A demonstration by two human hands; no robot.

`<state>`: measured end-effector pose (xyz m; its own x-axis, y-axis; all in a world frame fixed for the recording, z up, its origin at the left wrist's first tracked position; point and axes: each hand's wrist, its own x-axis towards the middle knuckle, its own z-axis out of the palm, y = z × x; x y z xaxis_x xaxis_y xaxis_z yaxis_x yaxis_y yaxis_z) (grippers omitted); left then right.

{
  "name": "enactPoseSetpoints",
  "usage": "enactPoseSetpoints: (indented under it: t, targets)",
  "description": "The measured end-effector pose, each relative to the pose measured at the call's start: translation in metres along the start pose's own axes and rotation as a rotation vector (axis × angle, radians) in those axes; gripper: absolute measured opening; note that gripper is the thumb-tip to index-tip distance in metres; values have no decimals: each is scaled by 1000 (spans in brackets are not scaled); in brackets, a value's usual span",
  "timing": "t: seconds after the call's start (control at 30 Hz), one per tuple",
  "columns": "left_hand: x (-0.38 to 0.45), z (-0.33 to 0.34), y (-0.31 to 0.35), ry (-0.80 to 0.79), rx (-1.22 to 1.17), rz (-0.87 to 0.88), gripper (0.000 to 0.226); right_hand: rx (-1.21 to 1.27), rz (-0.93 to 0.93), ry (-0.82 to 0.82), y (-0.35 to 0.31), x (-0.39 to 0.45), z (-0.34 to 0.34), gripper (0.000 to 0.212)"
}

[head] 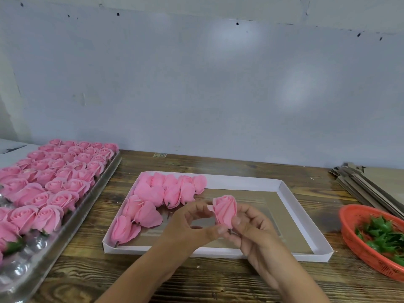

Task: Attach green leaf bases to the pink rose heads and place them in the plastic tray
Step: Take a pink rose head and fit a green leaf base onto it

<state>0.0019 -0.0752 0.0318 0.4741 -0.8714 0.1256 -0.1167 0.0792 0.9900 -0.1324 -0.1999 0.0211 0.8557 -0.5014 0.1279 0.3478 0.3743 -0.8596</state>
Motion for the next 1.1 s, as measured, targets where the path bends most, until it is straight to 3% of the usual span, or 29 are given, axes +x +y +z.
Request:
enactPoseSetpoints:
  t: [0.1,0.2,0.27,0.37,0.43,0.57,0.63,0.77,0.9,1.1]
  targets:
    - [0,4,0,-77,-30,-30,57,154,39,-49,0,-2,2,36]
    - [3,15,1,-138,-31,-28,66,137,83,-57,4,-2,5,59]
    - [5,20,4,-97,-49,-16,55,100,133,-86,5,-3,8,71]
    - [5,27,7,-63,-69,-1,33,77,172,-135,3,-4,12,53]
    - [5,31,8,-22,-132,-31,30,97,179,-138,1,-5,12,41]
    - [6,40,10,101,-207,-66,41,35,153,-142,3,-4,15,53]
    - [6,41,11,90,-229,-82,36,13,137,-89,4,-3,15,47]
    - [5,34,16,22,-215,-91,63,68,241,-133,1,-5,18,30]
    - [2,31,22,-42,-177,-66,46,131,336,-159,-1,-5,19,28]
    - [5,34,22,52,-154,-37,28,89,303,-140,0,-5,20,33]
